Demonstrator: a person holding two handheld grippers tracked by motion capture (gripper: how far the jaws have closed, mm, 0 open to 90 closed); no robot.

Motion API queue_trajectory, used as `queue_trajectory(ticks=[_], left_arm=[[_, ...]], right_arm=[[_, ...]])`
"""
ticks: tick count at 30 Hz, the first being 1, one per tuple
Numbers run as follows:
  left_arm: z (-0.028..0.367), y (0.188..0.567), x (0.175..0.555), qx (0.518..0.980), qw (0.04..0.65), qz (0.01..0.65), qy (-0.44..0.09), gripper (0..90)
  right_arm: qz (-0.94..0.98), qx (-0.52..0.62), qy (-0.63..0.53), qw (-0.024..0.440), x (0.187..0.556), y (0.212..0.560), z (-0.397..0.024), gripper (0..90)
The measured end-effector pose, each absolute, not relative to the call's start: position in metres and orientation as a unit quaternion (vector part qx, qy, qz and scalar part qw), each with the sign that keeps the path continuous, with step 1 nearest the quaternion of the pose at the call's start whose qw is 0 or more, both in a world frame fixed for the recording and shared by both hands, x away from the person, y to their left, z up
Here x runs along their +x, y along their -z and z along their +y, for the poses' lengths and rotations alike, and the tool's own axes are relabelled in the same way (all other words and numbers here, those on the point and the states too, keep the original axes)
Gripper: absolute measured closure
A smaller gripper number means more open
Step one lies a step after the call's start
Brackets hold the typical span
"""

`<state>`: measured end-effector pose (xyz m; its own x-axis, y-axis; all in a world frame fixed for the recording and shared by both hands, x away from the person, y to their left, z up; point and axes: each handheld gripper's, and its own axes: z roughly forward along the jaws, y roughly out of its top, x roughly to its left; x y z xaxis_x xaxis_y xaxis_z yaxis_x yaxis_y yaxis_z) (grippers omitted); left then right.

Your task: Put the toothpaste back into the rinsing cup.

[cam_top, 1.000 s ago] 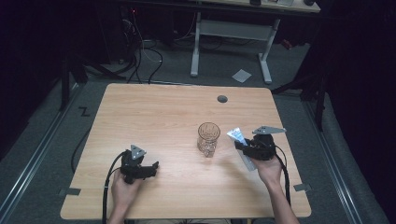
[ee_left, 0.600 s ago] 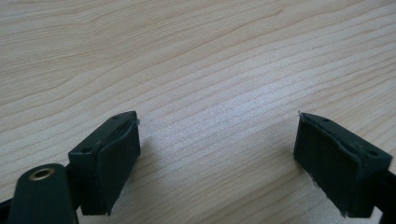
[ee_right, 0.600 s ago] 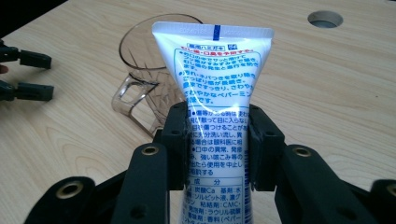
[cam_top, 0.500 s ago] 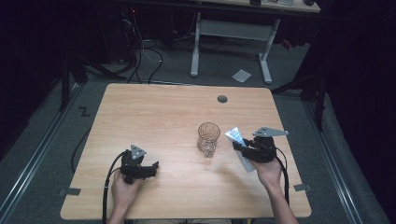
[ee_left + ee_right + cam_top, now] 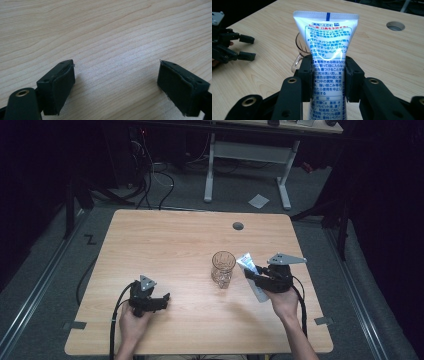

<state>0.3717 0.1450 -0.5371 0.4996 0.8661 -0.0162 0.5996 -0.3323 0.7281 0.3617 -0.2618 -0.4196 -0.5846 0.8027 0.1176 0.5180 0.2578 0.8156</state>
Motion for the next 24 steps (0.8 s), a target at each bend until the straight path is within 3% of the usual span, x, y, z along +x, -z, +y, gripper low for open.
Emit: queue_trajectory(ticks=[24], left_arm=[[0.145,0.537,0.372,0.793,0.347,0.462,-0.192,14.8]], right_arm=[[0.779,0.39,-0.462,0.164,0.369,0.395,-0.24,65.2]])
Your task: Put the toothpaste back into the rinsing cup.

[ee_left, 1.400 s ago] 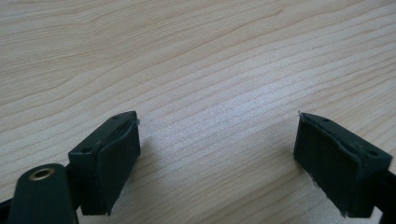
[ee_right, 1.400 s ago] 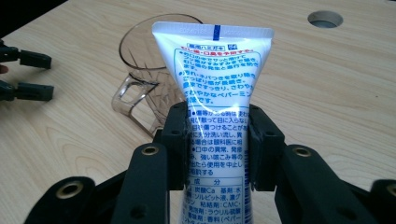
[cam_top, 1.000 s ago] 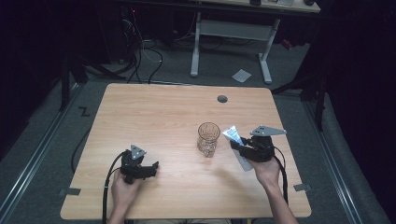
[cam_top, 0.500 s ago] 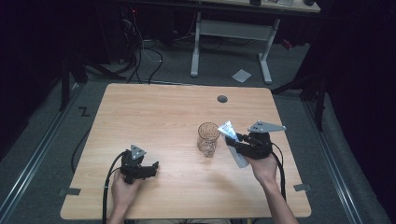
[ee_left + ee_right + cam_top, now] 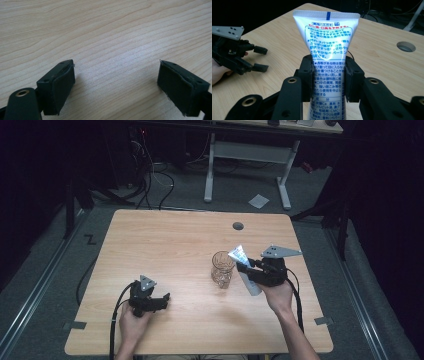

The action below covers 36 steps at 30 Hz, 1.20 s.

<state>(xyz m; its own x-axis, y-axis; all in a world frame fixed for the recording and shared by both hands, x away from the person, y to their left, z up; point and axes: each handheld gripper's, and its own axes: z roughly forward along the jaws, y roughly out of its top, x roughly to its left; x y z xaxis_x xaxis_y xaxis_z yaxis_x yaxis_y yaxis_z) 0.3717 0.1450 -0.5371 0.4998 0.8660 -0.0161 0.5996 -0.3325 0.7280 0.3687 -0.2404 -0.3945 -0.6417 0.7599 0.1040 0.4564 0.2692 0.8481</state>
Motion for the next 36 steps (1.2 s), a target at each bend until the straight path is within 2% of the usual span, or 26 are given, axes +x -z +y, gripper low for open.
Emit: queue_trajectory(ticks=[36], left_arm=[[0.145,0.537,0.372,0.793,0.347,0.462,-0.192,14.8]], right_arm=[[0.776,0.379,-0.47,0.179,0.403,0.374,-0.215,65.1]])
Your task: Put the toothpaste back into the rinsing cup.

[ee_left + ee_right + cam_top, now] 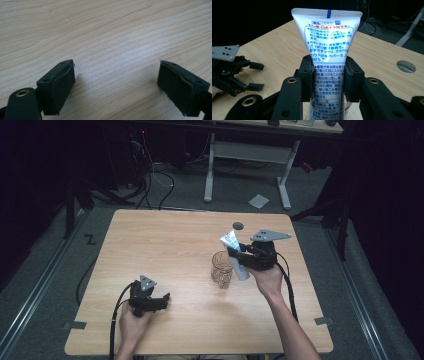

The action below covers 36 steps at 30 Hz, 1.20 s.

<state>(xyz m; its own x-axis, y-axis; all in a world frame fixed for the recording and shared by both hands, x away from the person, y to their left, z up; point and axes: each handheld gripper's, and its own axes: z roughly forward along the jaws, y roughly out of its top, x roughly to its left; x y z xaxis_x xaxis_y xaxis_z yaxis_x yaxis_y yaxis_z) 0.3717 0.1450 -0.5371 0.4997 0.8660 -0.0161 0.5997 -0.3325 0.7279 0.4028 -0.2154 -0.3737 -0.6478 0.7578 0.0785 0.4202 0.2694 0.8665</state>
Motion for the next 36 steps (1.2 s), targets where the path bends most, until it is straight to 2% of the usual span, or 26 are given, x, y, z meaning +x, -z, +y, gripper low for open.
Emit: queue_trajectory(ticks=[36], left_arm=[[0.145,0.537,0.372,0.794,0.346,0.461,-0.192,14.8]], right_arm=[[0.773,0.384,-0.468,0.192,0.438,0.373,-0.192,64.7]])
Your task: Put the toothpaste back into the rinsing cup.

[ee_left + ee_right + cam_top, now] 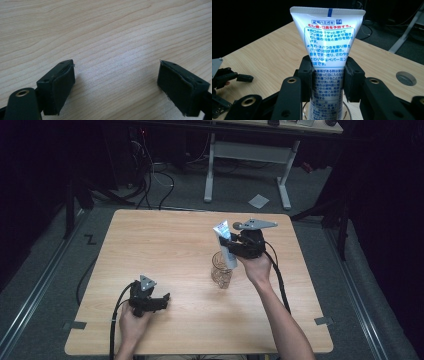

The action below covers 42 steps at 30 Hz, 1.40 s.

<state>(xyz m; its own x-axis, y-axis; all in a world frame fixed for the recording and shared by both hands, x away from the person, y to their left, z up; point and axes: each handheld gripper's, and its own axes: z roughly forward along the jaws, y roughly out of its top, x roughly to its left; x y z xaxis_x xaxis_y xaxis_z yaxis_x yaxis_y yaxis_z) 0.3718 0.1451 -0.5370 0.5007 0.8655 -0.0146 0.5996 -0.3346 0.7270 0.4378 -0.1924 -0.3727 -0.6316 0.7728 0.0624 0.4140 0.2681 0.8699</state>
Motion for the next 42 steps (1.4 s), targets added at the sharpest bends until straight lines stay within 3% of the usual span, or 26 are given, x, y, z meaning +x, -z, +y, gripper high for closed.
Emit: queue_trajectory(ticks=[42], left_arm=[[0.145,0.537,0.372,0.794,0.346,0.462,-0.192,14.8]], right_arm=[[0.795,0.39,-0.42,0.198,0.446,0.404,-0.191,63.2]])
